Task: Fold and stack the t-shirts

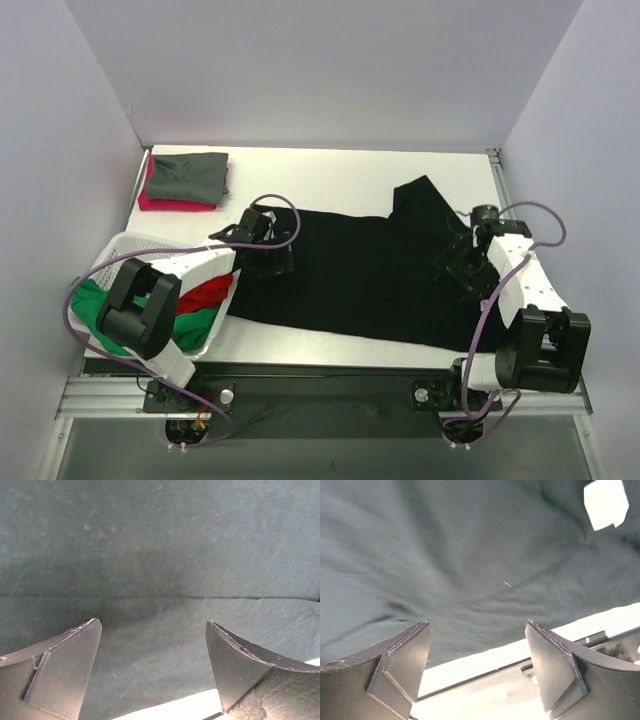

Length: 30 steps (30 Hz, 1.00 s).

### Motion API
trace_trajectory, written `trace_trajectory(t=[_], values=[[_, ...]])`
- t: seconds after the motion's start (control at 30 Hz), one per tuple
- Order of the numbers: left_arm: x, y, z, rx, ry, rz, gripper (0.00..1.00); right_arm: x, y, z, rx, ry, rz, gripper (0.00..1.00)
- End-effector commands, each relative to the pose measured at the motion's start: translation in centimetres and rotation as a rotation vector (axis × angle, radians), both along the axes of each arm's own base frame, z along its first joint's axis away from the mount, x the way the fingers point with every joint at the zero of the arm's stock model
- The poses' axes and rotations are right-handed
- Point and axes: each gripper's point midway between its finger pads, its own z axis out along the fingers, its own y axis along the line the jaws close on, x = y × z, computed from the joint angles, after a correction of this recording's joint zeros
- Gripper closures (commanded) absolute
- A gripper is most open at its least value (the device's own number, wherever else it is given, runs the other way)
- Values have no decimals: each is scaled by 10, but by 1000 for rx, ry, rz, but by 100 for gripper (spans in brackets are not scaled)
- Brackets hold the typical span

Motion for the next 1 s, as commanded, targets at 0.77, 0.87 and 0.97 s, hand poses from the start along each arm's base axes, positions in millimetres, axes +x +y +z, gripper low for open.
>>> trace_trajectory(t=[0.77, 0.87, 0.97], values=[[41, 73, 125, 4, -275, 94, 3, 319, 64, 21, 26, -477, 329, 38], [45, 75, 128, 2, -279, 93, 3, 334, 68, 12, 25, -487, 323, 37], [47, 77, 128, 1, -270, 94, 3, 344, 73, -1, 33, -478, 315, 37]])
